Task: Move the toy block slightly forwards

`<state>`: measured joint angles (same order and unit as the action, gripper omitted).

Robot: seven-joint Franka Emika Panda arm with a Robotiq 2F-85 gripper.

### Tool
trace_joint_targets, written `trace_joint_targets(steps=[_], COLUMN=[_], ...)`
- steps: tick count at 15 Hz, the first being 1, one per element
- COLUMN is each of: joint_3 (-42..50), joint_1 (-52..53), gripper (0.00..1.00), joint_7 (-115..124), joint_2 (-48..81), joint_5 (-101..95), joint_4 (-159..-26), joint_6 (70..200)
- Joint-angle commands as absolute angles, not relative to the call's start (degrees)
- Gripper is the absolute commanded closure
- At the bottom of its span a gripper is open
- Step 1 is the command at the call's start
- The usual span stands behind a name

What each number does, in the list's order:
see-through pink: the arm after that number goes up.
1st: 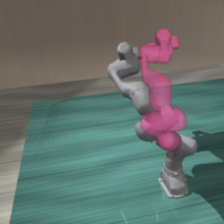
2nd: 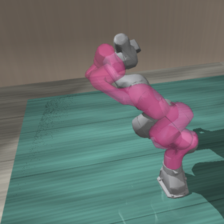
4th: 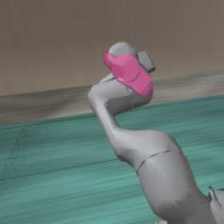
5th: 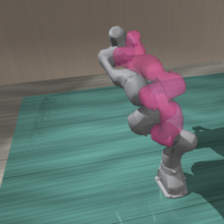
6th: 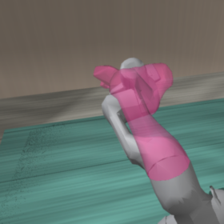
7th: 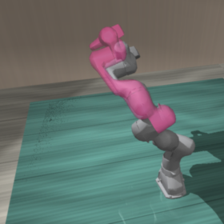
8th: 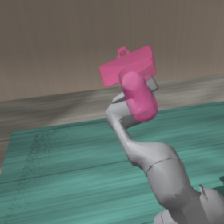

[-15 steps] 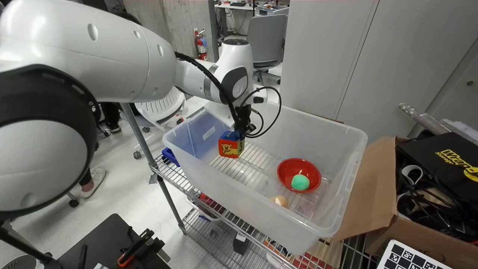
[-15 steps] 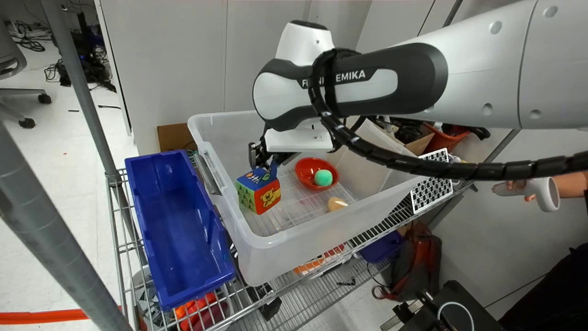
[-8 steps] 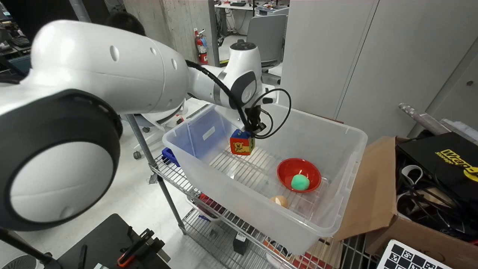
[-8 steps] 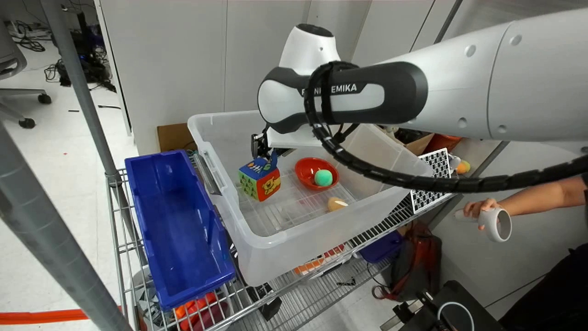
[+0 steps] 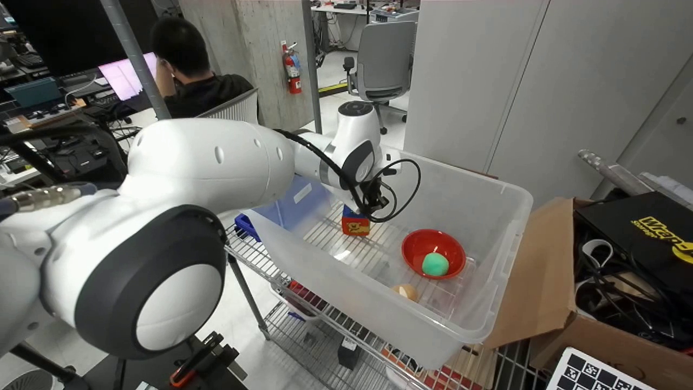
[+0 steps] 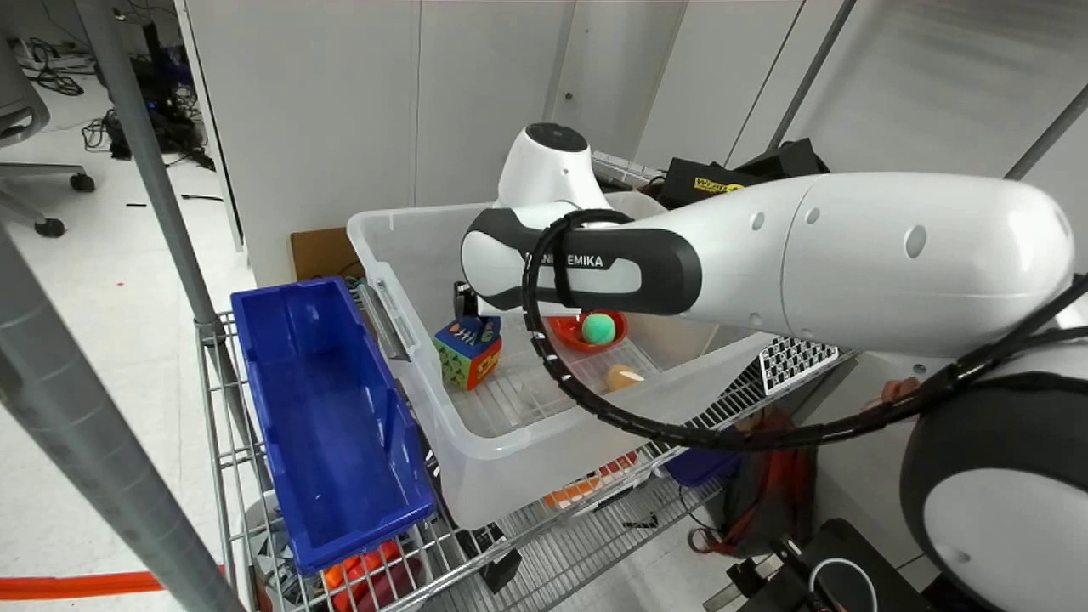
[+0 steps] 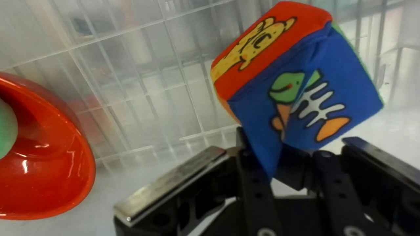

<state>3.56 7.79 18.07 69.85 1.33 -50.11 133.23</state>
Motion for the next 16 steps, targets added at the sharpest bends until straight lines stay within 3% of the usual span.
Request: trace_joint_targets(steps=[1, 10, 12, 13, 14, 16], joint_3=[3.35, 7.74, 6.59, 5.85, 5.75, 5.65], joint_1=[8.28, 12.02, 11.90, 10.78, 10.92, 11.06], gripper=[0.69, 0.04, 0.00, 0.07, 0.00, 0.00], joint_7=[20.08, 22.09, 21.59, 21.84, 21.85, 21.86], joint_2=[72.42, 56.81, 51.35, 59.03, 56.57, 53.46], joint_5=[1.34, -1.86, -0.34, -1.50, -1.52, -1.56], joint_4=[-45.39, -59.44, -65.01, -55.73, -58.11, -61.48], joint_6=[130.33, 123.24, 120.85, 122.76, 121.72, 120.93])
